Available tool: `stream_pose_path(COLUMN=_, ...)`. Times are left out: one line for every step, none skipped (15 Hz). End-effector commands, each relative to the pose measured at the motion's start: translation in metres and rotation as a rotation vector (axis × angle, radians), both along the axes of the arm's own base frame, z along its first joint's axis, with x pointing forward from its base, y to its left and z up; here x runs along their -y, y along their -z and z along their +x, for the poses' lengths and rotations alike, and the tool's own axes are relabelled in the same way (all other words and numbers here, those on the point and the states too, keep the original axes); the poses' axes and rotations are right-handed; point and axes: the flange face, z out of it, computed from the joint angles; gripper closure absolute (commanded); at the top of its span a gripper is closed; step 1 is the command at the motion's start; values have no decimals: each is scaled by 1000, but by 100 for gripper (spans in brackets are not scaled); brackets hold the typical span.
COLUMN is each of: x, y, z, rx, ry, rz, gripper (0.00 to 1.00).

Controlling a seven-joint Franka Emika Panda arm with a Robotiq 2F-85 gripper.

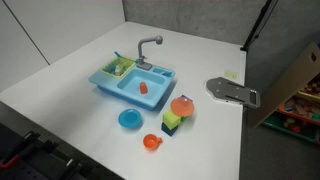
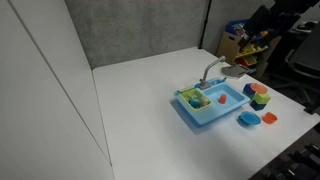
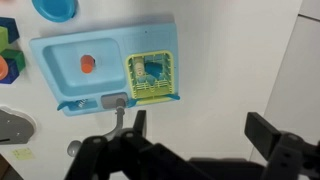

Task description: Put the orange plate on the sink

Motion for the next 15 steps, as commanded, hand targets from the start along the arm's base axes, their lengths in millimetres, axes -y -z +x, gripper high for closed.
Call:
stream_pose_path(x=0, y=-1, z=0, rx=1, ry=0, rz=0, gripper=0)
stream_pose_path(x=0, y=-2, z=0, rx=2, ry=0, rz=0, gripper=0)
stream_pose_path(x=0, y=-2, z=0, rx=2, ry=0, rz=0, gripper=0)
stream_pose_path(x=0, y=-2, z=0, rx=2, ry=0, rz=0, gripper=0)
stream_pose_path(x=0, y=-2, z=0, rx=2, ry=0, rz=0, gripper=0)
stream_pose_path(x=0, y=-2, z=0, rx=2, ry=0, rz=0, gripper=0)
stream_pose_path(x=0, y=-2, z=0, rx=2, ry=0, rz=0, gripper=0)
stream_pose_path(x=0, y=-2, z=0, rx=2, ry=0, rz=0, gripper=0)
stream_pose_path(x=0, y=-1, z=3, rx=2, ry=1, rz=-24, gripper=0)
stream_pose_path(x=3, y=-2, z=6, rx=6, ry=3, rz=-50, gripper=0)
stream_pose_path(x=6, y=-1, z=8, rx=4, ry=-2, rz=-69, gripper=0)
stream_pose_path(x=12, y=-1, z=11, rx=1, ry=1, rz=-97, gripper=0)
stream_pose_path(x=17, y=1, z=13, rx=-1, ry=2, rz=-117, gripper=0)
stream_pose_path(x=25, y=3, z=15, rx=-5, ry=10, rz=-133, gripper=0)
stream_pose_path(x=32, y=7, z=17, rx=-17, ry=21, rz=-143, gripper=0)
